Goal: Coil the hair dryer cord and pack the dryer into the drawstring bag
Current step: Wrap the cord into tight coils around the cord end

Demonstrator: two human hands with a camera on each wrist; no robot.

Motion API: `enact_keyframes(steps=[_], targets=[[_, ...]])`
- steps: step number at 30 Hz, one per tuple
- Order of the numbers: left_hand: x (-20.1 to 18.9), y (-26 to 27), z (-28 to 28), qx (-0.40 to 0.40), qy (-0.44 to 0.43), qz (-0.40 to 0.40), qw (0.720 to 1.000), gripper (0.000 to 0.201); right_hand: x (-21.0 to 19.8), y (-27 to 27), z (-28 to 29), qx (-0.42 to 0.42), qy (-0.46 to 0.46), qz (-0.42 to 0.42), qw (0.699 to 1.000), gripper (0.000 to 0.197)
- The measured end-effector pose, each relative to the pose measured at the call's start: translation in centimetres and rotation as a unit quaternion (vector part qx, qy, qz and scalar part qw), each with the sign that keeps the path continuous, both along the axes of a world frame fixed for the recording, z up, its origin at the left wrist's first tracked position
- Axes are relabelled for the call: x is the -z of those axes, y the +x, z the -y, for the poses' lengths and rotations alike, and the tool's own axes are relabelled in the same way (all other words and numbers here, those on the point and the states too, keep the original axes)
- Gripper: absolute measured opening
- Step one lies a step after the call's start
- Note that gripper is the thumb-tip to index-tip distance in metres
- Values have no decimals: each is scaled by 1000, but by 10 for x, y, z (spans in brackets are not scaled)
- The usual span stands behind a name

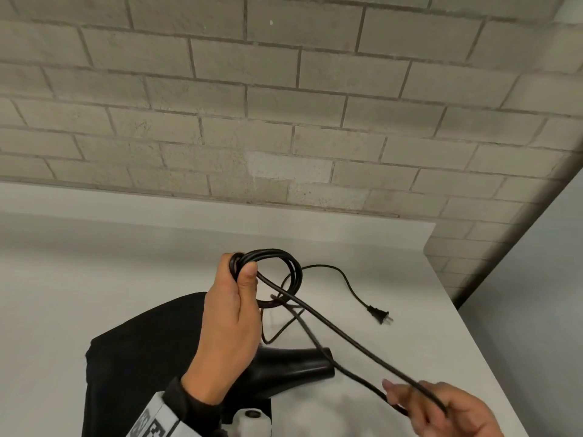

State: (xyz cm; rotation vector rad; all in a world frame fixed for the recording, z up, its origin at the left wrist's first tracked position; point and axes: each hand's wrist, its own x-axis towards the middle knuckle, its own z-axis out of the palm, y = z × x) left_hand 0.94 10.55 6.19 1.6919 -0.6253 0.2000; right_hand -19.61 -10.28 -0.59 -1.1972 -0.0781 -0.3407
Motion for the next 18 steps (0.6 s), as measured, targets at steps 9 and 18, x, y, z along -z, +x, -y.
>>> enact_keyframes(steps=[9,18], targets=[[2,0,0,8,12,9,1000,24,11,-21,16,152,-97,-171,969,12],[4,-4,7,26,33,25,999,22,-16,-11,23,253,-251,-360,862,50]])
